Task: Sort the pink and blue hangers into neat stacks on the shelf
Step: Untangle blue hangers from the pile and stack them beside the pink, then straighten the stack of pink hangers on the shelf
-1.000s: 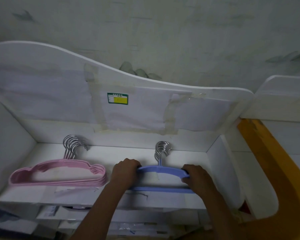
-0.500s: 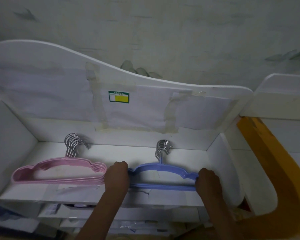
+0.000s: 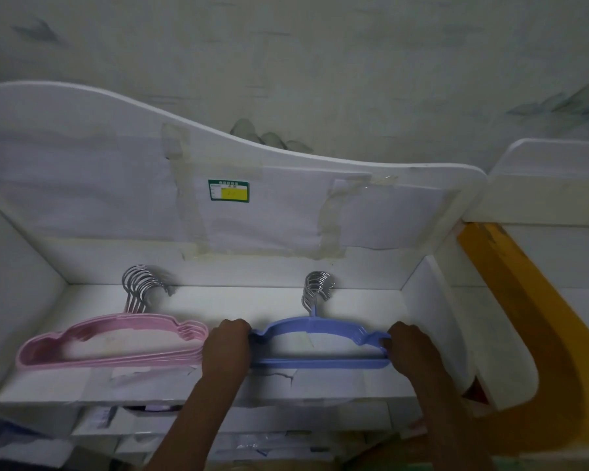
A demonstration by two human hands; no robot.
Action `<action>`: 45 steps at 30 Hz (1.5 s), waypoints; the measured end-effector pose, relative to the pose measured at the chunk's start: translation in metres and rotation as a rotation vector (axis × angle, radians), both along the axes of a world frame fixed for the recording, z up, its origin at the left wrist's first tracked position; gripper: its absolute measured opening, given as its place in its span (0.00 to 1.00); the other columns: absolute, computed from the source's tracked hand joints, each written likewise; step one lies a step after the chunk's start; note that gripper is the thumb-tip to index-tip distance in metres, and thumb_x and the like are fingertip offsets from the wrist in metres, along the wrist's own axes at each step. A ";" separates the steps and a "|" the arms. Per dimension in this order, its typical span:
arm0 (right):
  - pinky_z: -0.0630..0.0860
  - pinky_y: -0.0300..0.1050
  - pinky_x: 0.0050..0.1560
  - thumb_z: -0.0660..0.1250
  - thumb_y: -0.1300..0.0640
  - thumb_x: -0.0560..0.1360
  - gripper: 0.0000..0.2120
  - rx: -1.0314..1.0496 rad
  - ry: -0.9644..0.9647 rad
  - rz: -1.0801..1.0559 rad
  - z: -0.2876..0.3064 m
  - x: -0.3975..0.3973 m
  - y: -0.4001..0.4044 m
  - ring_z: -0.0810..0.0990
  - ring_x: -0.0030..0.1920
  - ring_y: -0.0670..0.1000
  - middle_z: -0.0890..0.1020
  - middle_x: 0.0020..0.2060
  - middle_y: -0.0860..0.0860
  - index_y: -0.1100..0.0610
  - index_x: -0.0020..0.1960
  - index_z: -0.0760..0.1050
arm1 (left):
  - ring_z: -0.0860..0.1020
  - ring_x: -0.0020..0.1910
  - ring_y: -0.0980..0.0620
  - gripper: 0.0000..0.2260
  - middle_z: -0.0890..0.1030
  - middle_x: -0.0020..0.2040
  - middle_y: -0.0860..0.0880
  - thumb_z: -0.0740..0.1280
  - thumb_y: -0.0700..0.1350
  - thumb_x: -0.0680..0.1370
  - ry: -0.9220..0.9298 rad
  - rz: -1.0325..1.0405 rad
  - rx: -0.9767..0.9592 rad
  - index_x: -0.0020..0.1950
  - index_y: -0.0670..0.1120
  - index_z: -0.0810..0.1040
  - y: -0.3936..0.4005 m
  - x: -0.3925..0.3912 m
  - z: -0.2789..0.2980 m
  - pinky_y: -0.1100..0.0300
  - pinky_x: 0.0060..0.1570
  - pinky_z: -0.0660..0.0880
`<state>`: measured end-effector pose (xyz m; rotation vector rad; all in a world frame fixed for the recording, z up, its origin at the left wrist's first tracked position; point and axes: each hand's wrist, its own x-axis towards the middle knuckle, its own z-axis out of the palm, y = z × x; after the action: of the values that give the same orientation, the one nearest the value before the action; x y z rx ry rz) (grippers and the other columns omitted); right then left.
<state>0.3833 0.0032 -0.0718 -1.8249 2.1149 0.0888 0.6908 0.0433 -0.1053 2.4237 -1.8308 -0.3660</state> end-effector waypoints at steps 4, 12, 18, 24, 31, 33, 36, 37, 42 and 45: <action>0.71 0.43 0.46 0.60 0.50 0.81 0.14 -0.043 0.032 0.009 0.001 0.002 0.008 0.80 0.55 0.57 0.80 0.55 0.57 0.59 0.57 0.75 | 0.82 0.47 0.48 0.08 0.81 0.49 0.49 0.65 0.48 0.79 0.023 -0.046 0.009 0.55 0.53 0.82 0.001 0.007 0.004 0.59 0.44 0.75; 0.71 0.43 0.46 0.60 0.49 0.81 0.13 -0.052 0.054 0.054 0.008 0.001 0.014 0.80 0.55 0.56 0.80 0.55 0.56 0.58 0.57 0.75 | 0.82 0.50 0.45 0.14 0.81 0.50 0.46 0.67 0.58 0.76 0.063 -0.053 0.070 0.53 0.51 0.83 -0.005 0.006 0.016 0.59 0.44 0.72; 0.72 0.43 0.44 0.60 0.49 0.80 0.13 -0.050 -0.026 0.102 0.012 -0.007 0.021 0.81 0.51 0.55 0.81 0.53 0.55 0.57 0.56 0.75 | 0.79 0.56 0.47 0.12 0.80 0.59 0.46 0.65 0.50 0.79 0.161 -0.051 0.008 0.62 0.51 0.79 0.013 0.007 0.019 0.58 0.48 0.73; 0.72 0.47 0.59 0.61 0.53 0.81 0.18 -0.265 -0.205 0.163 0.021 -0.002 0.038 0.75 0.62 0.54 0.77 0.62 0.55 0.57 0.69 0.69 | 0.76 0.61 0.48 0.18 0.78 0.63 0.48 0.67 0.48 0.79 0.322 -0.005 -0.251 0.69 0.49 0.74 0.058 0.018 0.042 0.55 0.59 0.71; 0.72 0.47 0.60 0.63 0.51 0.79 0.19 -0.453 -0.398 0.357 0.030 0.047 0.061 0.74 0.62 0.53 0.75 0.61 0.52 0.55 0.68 0.69 | 0.74 0.62 0.44 0.19 0.76 0.64 0.45 0.71 0.42 0.76 0.206 0.044 -0.466 0.67 0.47 0.75 0.117 0.043 0.062 0.52 0.60 0.71; 0.71 0.46 0.61 0.64 0.52 0.79 0.20 -0.451 -0.443 0.394 0.033 0.066 0.068 0.73 0.63 0.54 0.75 0.62 0.52 0.55 0.69 0.68 | 0.73 0.63 0.45 0.20 0.75 0.66 0.46 0.70 0.44 0.77 0.180 0.062 -0.495 0.68 0.48 0.73 0.131 0.055 0.061 0.51 0.60 0.72; 0.67 0.43 0.65 0.64 0.52 0.79 0.21 -0.454 -0.531 0.457 0.036 0.094 0.076 0.72 0.66 0.51 0.73 0.66 0.50 0.53 0.71 0.66 | 0.73 0.64 0.47 0.20 0.73 0.67 0.47 0.68 0.46 0.78 0.206 0.098 -0.521 0.70 0.48 0.71 0.147 0.073 0.059 0.52 0.62 0.72; 0.67 0.42 0.65 0.64 0.51 0.79 0.21 -0.453 -0.543 0.478 0.036 0.103 0.077 0.71 0.67 0.50 0.72 0.67 0.49 0.52 0.71 0.66 | 0.73 0.64 0.48 0.20 0.73 0.67 0.47 0.68 0.46 0.78 0.218 0.100 -0.530 0.70 0.48 0.71 0.151 0.079 0.058 0.53 0.62 0.71; 0.66 0.35 0.58 0.64 0.48 0.79 0.22 -0.422 -0.580 0.508 0.035 0.150 0.080 0.72 0.62 0.45 0.72 0.66 0.46 0.49 0.71 0.66 | 0.73 0.64 0.50 0.19 0.74 0.67 0.49 0.68 0.46 0.78 0.274 0.092 -0.558 0.69 0.49 0.72 0.158 0.118 0.053 0.59 0.61 0.69; 0.67 0.35 0.59 0.65 0.48 0.79 0.22 -0.424 -0.584 0.510 0.030 0.182 0.079 0.72 0.63 0.45 0.73 0.67 0.46 0.50 0.71 0.66 | 0.74 0.63 0.52 0.19 0.74 0.66 0.50 0.70 0.44 0.77 0.289 0.044 -0.591 0.68 0.50 0.72 0.154 0.148 0.052 0.61 0.59 0.70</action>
<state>0.5651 0.0818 -0.0420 -2.2307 1.3030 -0.7270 0.8391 0.1968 -0.0536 1.8938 -1.4912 -0.1315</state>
